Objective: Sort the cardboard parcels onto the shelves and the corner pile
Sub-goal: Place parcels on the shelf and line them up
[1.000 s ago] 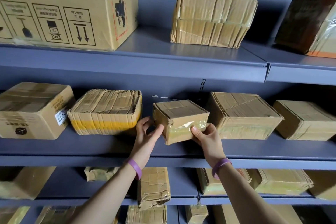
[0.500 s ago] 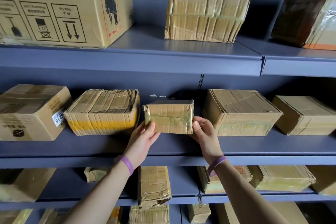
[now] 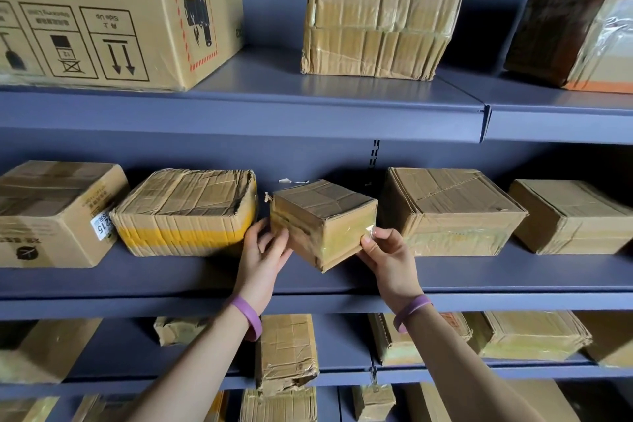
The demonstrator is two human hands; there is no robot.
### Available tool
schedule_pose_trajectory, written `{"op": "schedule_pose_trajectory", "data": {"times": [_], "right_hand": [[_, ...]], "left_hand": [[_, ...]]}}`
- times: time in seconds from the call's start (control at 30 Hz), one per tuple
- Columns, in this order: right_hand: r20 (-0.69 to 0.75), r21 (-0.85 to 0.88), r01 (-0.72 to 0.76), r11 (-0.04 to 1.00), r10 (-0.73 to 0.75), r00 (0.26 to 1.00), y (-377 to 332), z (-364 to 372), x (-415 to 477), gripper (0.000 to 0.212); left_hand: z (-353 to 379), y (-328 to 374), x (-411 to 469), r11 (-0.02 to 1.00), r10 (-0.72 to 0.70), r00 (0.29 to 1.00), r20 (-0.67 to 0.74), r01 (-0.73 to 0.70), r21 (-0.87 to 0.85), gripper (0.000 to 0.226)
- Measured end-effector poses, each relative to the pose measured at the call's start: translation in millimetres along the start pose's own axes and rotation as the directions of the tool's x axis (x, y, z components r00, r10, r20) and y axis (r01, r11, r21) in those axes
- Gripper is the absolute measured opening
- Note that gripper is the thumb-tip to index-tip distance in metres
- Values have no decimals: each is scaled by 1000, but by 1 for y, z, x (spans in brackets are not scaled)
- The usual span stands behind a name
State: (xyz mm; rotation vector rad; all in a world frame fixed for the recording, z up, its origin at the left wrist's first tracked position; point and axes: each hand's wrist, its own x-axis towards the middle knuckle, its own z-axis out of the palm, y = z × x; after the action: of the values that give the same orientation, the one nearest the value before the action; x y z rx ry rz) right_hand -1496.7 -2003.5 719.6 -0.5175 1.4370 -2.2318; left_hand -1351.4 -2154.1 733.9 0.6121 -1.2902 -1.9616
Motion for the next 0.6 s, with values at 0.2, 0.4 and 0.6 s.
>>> {"op": "schedule_pose_trajectory", "data": {"times": [0.2,0.4,0.6], "right_hand": [[-23,19,-3,1000,3,1000,0,1,-2,44],[100,-386,113,916,-80,992,2,3,-4,26],[97,-153,60,986,-46,994,2,8,-1,27]], "left_hand": [[-4,-2,-4,988,31,981,189,-58,140,61],[-5,4,-2,983,-41,969,245,-5,182,51],[-9,13,-1,971,-216,946,243,235,-50,28]]}}
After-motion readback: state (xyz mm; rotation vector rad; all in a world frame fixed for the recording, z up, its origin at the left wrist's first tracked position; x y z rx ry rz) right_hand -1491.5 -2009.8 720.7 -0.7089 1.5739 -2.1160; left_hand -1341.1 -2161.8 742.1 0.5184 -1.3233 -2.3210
